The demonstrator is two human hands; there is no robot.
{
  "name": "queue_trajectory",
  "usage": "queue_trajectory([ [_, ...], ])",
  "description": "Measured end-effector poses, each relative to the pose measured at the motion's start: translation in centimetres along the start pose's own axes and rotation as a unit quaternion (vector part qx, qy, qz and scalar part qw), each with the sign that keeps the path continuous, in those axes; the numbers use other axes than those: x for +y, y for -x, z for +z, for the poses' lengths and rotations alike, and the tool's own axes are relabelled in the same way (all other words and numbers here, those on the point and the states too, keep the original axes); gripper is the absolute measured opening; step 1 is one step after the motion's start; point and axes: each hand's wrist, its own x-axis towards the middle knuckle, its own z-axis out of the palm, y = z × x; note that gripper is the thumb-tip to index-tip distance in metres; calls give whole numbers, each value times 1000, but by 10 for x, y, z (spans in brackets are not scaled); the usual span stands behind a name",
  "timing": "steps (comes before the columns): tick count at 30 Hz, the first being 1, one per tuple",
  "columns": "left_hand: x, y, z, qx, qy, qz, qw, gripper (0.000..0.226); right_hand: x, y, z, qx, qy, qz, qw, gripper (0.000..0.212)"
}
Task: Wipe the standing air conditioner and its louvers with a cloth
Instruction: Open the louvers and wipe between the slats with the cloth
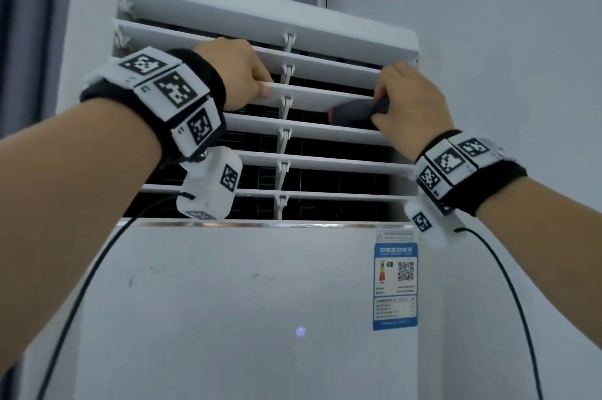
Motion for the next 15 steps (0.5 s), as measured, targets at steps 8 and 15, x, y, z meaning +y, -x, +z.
queue_trajectory([
  [8, -1, -4, 7, 9, 9, -14, 1000, 22, -54, -30, 14, -20, -49, -64, 997, 22],
  [15, -3, -6, 6, -1, 8, -19, 1000, 23, 29, 6, 3, -22, -32, 70, 997, 19],
])
